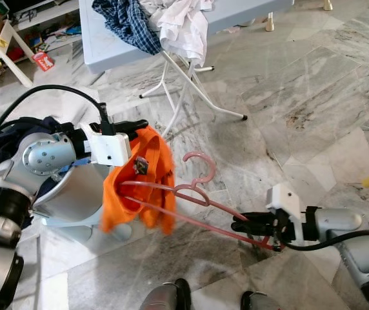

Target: Hang hanger

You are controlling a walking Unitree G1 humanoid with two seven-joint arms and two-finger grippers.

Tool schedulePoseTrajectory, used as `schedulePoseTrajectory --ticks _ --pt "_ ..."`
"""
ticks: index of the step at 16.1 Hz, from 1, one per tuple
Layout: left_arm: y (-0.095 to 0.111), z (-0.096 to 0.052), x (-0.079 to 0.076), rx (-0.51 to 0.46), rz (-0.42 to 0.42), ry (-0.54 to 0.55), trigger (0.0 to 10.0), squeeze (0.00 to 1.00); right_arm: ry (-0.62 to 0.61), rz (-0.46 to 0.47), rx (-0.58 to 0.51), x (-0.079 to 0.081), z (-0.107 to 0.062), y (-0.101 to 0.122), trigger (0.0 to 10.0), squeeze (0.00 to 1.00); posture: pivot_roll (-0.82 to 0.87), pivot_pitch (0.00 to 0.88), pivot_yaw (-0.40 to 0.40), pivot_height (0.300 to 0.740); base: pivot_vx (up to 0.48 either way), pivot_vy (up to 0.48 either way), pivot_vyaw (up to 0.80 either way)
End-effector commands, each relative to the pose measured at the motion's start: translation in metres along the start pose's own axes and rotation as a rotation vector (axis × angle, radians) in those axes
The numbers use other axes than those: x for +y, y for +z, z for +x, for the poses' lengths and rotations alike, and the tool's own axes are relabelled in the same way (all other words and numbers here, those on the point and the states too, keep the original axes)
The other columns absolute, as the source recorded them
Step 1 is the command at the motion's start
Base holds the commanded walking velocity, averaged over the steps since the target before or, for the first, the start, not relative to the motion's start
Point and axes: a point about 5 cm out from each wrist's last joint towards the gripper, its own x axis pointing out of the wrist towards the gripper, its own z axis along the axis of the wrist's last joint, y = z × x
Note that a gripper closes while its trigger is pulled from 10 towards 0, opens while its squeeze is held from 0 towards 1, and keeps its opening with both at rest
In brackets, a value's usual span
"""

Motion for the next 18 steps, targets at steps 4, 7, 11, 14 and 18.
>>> schedulePoseTrajectory --ticks 4,7,11,14,18 --pt "-0.009 -0.024 0.002 0.09 -0.018 0.04 10.0 0.0 -0.07 0.014 0.034 -0.003 -0.001 -0.013 10.0 0.0 0.09 0.175 0.136 0.74 0.0 0.0 0.0" --pt "-0.005 -0.03 0.008 0.121 -0.018 0.089 10.0 0.0 -0.158 0.008 0.066 -0.009 -0.003 -0.02 10.0 0.0 0.09 0.167 0.125 0.74 0.0 0.0 0.0" --pt "0.0 -0.032 -0.004 0.165 -0.107 0.202 10.0 0.0 -0.3 0.076 0.044 -0.019 0.009 -0.018 10.0 0.0 0.09 0.163 0.122 0.74 0.0 0.0 0.0" --pt "0.0 -0.031 -0.01 0.183 -0.14 0.22 10.0 0.0 -0.31 0.085 0.039 -0.019 0.012 -0.017 10.0 0.0 0.08 0.163 0.122 0.74 0.0 0.0 0.0" --pt "0.0 -0.031 -0.01 0.183 -0.14 0.22 10.0 0.0 -0.31 0.085 0.039 -0.019 0.012 -0.017 10.0 0.0 0.08 0.163 0.122 0.74 0.0 0.0 0.0"
